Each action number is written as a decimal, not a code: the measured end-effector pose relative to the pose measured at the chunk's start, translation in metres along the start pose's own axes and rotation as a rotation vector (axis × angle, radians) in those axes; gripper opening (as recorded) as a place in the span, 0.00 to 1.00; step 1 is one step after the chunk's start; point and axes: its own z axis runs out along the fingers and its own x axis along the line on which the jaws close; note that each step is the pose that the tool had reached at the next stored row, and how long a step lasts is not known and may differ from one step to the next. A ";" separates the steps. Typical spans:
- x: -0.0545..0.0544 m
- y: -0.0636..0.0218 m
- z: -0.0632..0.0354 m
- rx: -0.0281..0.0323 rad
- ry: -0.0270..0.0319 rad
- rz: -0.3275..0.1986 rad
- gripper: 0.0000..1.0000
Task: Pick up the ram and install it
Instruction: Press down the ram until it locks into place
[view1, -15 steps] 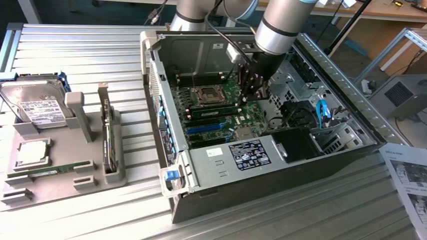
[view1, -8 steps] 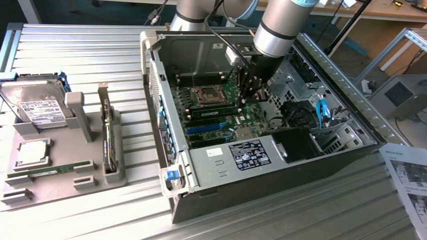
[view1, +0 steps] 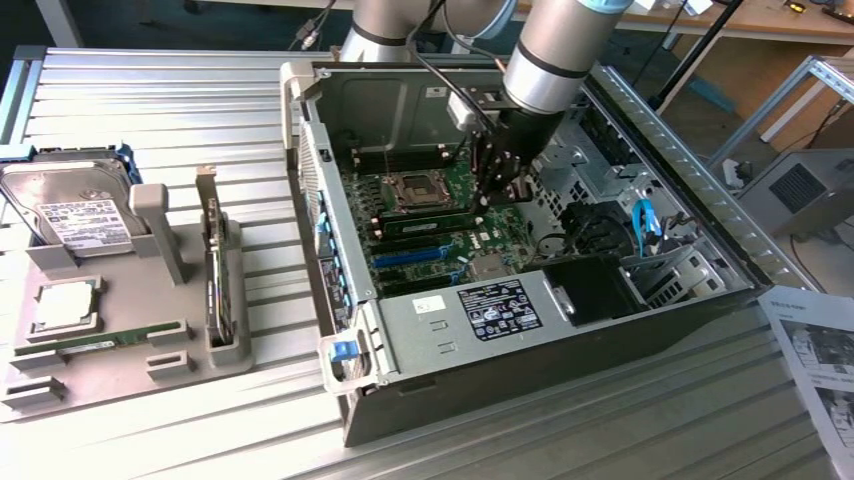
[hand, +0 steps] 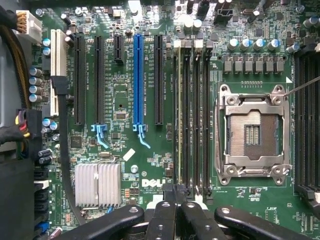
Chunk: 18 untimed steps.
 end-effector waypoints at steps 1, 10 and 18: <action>-0.001 0.0006 0.0001 0.0000 0.0000 0.000 0.11; -0.003 0.0012 0.0032 0.0002 0.0001 0.000 0.11; -0.003 0.0011 0.0073 0.0004 0.0002 0.000 0.11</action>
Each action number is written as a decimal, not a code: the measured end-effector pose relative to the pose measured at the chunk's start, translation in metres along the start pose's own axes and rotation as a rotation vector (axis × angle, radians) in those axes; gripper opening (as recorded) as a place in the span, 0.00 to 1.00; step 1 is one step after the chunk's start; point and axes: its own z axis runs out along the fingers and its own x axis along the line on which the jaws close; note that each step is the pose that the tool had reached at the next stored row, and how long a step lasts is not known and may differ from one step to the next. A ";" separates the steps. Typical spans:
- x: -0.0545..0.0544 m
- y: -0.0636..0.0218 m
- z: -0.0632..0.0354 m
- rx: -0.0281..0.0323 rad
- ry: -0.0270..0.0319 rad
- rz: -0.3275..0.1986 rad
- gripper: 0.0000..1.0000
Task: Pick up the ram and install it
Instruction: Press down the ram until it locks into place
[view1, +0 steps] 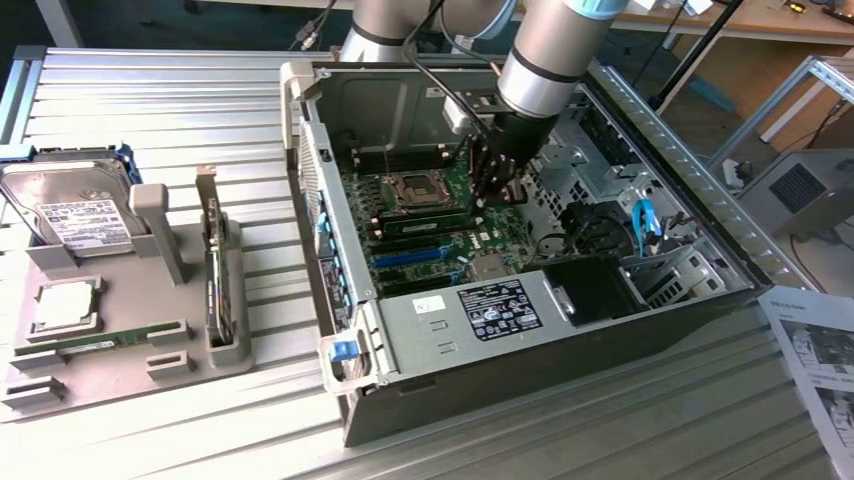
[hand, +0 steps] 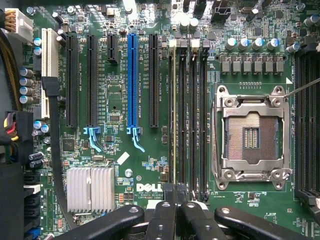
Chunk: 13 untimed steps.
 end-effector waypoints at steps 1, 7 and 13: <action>0.000 -0.0001 0.0007 0.0001 -0.0004 0.000 0.11; 0.000 -0.0001 0.0022 0.0000 0.0000 0.000 0.11; 0.000 -0.0001 0.0028 0.0000 0.0000 0.000 0.11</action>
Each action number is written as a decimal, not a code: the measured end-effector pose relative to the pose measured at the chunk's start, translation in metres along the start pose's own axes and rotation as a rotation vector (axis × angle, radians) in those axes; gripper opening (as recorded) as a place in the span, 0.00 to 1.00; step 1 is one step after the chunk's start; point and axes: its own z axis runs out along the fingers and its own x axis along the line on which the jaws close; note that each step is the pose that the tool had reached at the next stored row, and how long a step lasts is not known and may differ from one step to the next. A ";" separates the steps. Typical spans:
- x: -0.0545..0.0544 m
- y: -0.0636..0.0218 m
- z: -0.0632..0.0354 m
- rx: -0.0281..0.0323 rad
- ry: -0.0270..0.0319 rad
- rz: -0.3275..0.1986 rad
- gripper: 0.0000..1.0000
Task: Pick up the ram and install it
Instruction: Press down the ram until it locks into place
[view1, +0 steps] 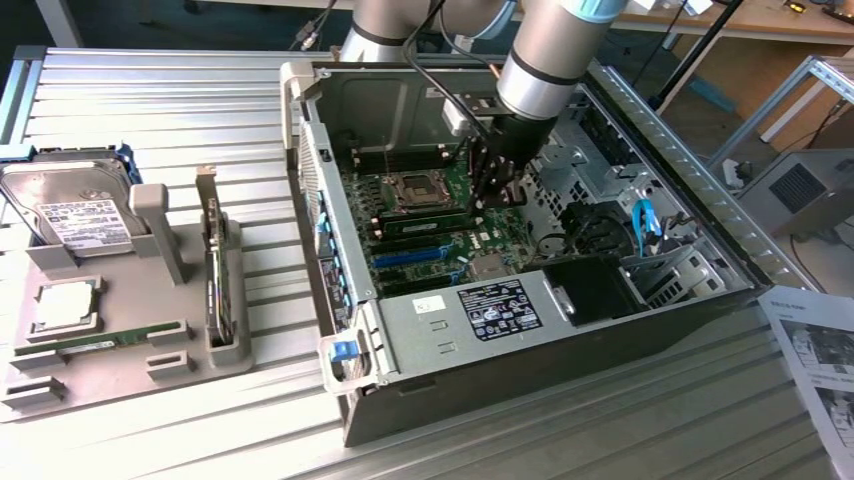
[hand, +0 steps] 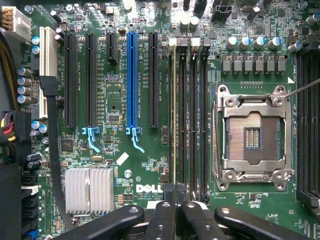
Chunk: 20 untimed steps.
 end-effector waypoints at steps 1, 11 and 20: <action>0.000 0.0000 0.0000 0.0000 -0.0001 0.000 0.11; 0.000 -0.0001 0.0016 0.0000 -0.0001 0.000 0.11; 0.000 -0.0001 0.0029 0.0000 0.0000 0.000 0.11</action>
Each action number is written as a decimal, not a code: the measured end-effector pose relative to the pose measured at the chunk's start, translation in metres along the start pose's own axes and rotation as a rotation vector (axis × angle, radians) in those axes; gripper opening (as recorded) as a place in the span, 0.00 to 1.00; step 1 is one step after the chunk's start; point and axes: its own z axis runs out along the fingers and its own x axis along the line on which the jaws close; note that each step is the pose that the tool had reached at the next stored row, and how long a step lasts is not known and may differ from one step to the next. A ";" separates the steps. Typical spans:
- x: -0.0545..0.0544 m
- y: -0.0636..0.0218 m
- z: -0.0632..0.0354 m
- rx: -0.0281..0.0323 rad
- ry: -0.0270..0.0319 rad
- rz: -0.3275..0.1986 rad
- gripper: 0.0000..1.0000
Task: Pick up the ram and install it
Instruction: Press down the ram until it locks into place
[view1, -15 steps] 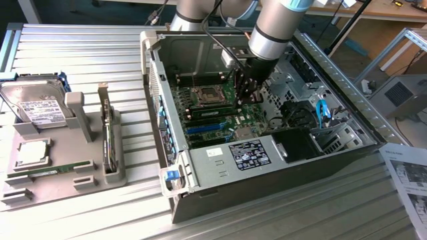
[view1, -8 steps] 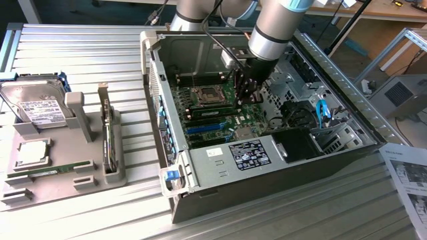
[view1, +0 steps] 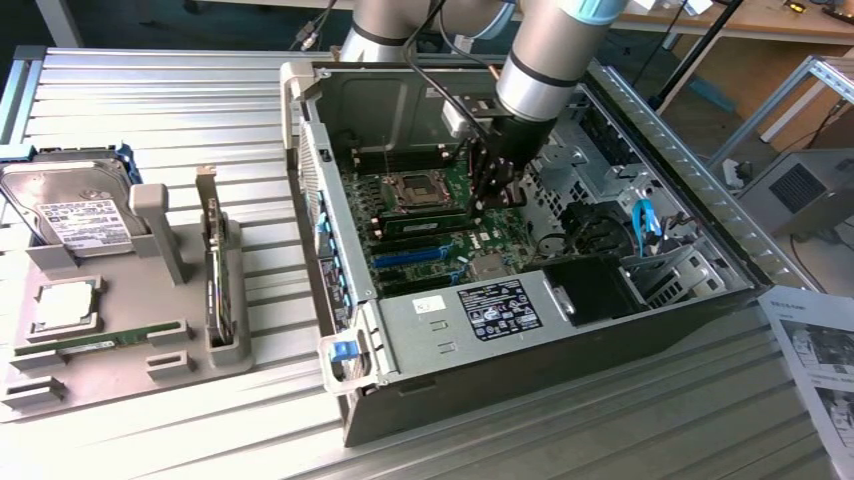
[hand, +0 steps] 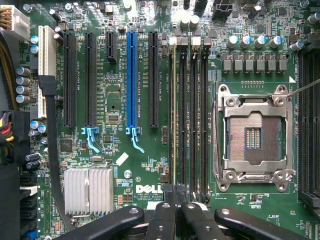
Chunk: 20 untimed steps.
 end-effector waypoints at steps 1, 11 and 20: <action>0.000 0.0000 0.0000 0.0000 0.0001 0.000 0.11; 0.000 0.0000 0.0005 0.0000 0.0001 0.000 0.11; 0.000 0.0003 -0.0065 0.0000 -0.0001 0.000 0.11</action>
